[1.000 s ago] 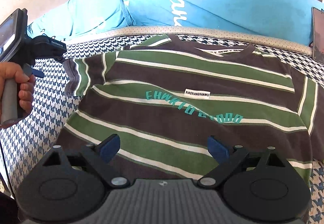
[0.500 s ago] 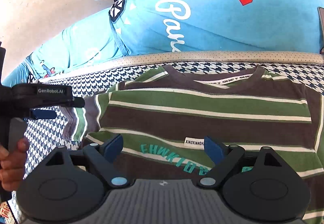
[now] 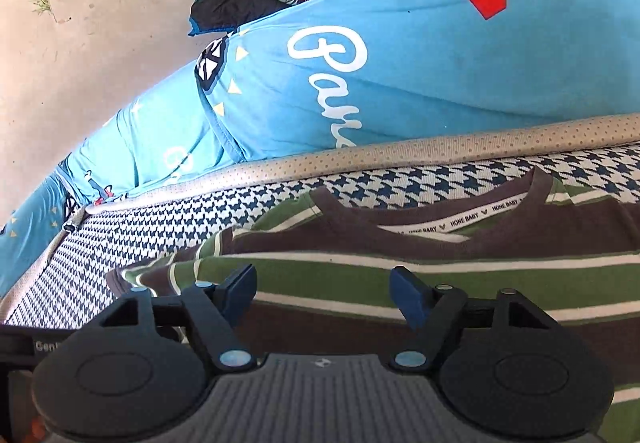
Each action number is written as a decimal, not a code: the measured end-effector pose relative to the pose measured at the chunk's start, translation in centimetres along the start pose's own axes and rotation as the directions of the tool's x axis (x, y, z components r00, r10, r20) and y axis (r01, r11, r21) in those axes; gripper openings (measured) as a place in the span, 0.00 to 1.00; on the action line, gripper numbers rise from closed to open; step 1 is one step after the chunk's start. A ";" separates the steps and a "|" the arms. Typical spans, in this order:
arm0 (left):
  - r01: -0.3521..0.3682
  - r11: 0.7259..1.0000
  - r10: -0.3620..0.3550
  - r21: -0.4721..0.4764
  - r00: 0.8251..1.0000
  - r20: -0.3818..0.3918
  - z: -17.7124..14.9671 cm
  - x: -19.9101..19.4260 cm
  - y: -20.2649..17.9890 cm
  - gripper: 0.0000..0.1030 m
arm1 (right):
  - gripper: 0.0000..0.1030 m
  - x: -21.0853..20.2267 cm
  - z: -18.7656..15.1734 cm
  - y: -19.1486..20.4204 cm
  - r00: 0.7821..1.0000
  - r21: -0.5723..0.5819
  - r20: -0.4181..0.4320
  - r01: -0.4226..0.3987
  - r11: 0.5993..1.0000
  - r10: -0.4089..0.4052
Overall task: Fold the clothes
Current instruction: 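Lay the folded sleeve on the shirt body and open the left gripper, then grasp the other shirt sleeve with the right gripper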
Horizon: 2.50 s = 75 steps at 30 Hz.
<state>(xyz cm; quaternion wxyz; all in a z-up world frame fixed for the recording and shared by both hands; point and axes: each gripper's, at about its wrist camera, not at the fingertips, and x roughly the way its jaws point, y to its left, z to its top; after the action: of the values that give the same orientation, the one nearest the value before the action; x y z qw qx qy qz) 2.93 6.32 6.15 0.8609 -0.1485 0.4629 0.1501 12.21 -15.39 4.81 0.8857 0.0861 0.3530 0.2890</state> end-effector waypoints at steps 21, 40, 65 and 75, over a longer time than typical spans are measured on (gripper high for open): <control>-0.022 0.999 0.025 0.033 0.996 -0.089 -0.8 2.0 -0.7 0.94 | 0.68 7.6 2.9 -0.4 0.997 -0.139 0.050 -0.047 0.989 0.055; -0.087 0.995 0.090 0.052 0.994 -0.060 -0.9 2.4 -0.9 1.00 | 0.11 8.3 4.0 -0.5 0.981 -0.145 0.181 -0.045 0.988 0.071; -0.154 0.987 0.154 0.032 0.988 0.012 0.6 1.4 -1.8 1.00 | 0.21 3.8 5.2 -8.7 0.993 -0.077 0.113 0.051 0.996 -0.042; -0.157 0.986 0.157 0.053 0.988 0.007 0.3 1.9 -2.6 1.00 | 0.49 1.9 3.4 -9.8 0.994 -0.257 0.068 0.097 0.961 -0.083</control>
<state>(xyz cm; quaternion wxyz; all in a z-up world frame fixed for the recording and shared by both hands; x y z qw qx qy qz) 5.19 4.29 5.01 0.8506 -0.0886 0.4758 0.2054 19.99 -22.13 2.73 0.9111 -0.0390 0.2905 0.2897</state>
